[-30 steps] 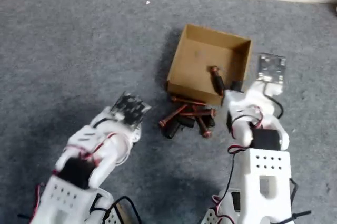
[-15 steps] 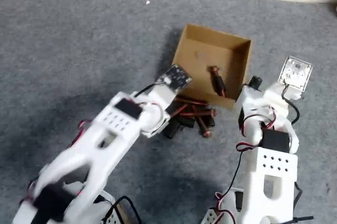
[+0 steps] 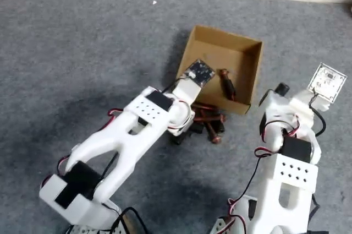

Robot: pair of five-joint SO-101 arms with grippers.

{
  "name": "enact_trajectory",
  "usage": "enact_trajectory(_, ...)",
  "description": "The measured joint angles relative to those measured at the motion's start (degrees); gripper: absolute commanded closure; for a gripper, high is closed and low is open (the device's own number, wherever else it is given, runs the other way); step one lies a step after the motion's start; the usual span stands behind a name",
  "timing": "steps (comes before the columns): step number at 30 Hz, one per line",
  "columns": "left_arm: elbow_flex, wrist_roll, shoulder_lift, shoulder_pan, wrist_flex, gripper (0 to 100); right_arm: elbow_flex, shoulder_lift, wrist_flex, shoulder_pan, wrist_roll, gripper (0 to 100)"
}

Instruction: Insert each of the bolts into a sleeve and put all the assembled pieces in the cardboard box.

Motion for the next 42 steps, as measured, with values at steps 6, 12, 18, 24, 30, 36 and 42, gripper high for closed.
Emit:
enact_trajectory(6,-0.7,0.09,5.1,-0.35,-3.6,84,0.0,0.0,0.0,0.09,0.0,99.3)
enact_trajectory(12,-1.14,0.09,8.35,-2.37,-5.89,84,0.0,0.0,0.0,0.09,0.0,99.3)
enact_trajectory(18,-1.49,0.09,8.53,-2.64,-5.89,84,0.0,0.0,0.0,0.09,0.0,99.3)
enact_trajectory(24,-1.49,0.09,8.79,-2.64,-5.89,95,0.0,0.0,0.0,0.09,0.0,99.3)
enact_trajectory(30,-5.36,0.18,13.36,-2.55,-4.84,96,0.0,0.0,0.0,0.09,0.0,99.3)
enact_trajectory(36,-13.01,0.18,18.2,-2.55,2.73,100,0.0,0.0,0.0,0.09,0.0,99.3)
enact_trajectory(42,-14.07,0.44,17.49,-2.55,5.71,100,0.0,0.0,0.0,0.09,0.0,99.3)
